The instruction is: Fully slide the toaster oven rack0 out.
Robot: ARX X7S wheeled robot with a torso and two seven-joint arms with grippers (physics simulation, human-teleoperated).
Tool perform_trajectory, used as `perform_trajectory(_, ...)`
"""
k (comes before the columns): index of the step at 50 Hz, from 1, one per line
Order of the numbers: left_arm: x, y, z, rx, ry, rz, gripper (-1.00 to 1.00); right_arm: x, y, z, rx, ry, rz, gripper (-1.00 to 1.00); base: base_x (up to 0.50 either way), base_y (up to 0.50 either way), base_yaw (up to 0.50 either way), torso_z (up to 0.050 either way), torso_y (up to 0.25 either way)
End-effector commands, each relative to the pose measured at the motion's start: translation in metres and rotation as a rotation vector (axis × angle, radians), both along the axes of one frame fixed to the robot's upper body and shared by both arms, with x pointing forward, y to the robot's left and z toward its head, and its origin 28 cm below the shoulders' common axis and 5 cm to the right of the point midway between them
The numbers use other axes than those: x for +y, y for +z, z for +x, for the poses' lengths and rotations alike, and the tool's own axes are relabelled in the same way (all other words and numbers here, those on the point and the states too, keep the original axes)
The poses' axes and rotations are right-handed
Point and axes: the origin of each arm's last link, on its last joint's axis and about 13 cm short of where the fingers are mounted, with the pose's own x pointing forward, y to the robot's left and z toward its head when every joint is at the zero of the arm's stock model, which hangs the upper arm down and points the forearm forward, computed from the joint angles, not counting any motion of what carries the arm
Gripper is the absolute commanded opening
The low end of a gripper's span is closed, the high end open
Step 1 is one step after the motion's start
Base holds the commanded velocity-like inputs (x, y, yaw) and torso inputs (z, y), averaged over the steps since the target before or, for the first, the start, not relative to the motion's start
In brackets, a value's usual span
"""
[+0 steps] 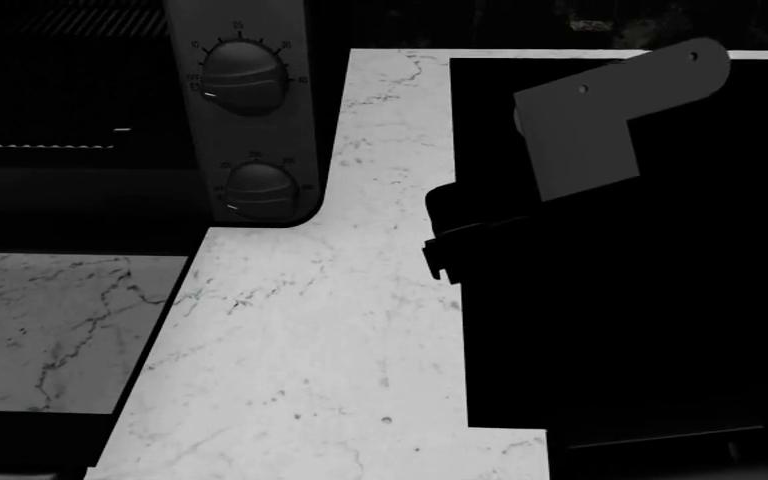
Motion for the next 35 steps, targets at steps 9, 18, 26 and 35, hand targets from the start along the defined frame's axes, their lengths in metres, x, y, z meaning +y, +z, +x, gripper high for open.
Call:
perform_trajectory(9,0.005,0.008,-0.012,0.027,0.035,0.523,1.00,-0.003,-0.009,0.004,0.001,-0.013,0.031,1.00,0.00,0.00,0.00,0.000,0.000)
perform_trajectory(18,0.005,0.007,0.002,0.019,-0.002,0.750,1.00,-0.004,-0.006,0.001,-0.017,-0.014,0.046,1.00,0.00,0.00,0.00,0.000,0.000)
perform_trajectory(26,0.010,0.004,0.021,0.025,0.003,0.823,1.00,-0.003,-0.004,0.000,-0.018,-0.013,0.048,1.00,0.00,0.00,0.00,0.000,0.000)
perform_trajectory(35,0.010,-0.001,0.043,0.058,-0.020,0.863,1.00,-0.003,-0.005,-0.002,-0.019,-0.016,0.045,1.00,0.00,0.00,0.00,0.000,0.000)
